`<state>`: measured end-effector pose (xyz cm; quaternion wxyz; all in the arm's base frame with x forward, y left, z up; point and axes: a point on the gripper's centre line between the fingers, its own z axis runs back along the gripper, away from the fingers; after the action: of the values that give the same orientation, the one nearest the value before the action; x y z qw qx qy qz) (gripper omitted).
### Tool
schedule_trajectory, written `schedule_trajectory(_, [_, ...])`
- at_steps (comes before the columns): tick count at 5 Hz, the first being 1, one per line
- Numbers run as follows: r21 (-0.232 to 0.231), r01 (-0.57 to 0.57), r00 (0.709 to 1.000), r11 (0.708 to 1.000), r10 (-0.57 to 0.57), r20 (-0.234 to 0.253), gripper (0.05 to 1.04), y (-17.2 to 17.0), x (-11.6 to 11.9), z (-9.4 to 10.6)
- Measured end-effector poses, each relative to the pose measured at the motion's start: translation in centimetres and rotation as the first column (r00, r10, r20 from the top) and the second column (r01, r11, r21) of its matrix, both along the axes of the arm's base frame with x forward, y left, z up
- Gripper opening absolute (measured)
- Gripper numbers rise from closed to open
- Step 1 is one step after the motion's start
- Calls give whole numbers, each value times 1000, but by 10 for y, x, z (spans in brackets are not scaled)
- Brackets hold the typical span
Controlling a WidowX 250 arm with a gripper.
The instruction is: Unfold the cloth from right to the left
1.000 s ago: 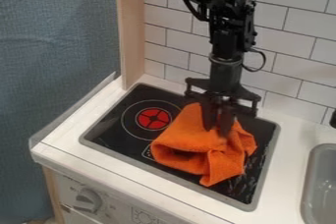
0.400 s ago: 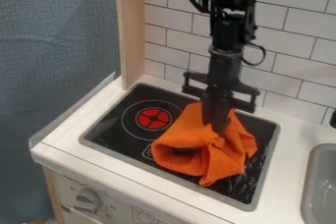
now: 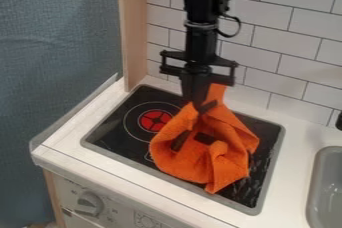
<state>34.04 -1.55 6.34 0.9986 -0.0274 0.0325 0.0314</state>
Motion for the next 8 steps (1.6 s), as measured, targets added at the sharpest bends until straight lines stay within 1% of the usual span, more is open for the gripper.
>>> schedule_trajectory(1, [-23,-41,999,999,40,-4,50,19,-1,1])
schedule_trajectory(2, [-46,-75,997,996,74,-28,50,43,-3,-9])
schedule_trajectory(3, [-32,-92,996,995,91,-24,50,58,0,-24])
schedule_trajectory(4, [2,-107,993,994,107,-40,50,79,-3,-38])
schedule_trajectory(5, [-6,-139,988,990,138,-74,50,104,-11,-56])
schedule_trajectory(6, [-13,-128,987,992,126,-99,71,109,-14,-65])
schedule_trajectory(7, [-24,-157,983,987,154,-101,224,118,-18,-65])
schedule_trajectory(8, [-22,-173,979,985,169,-113,483,119,-20,-65])
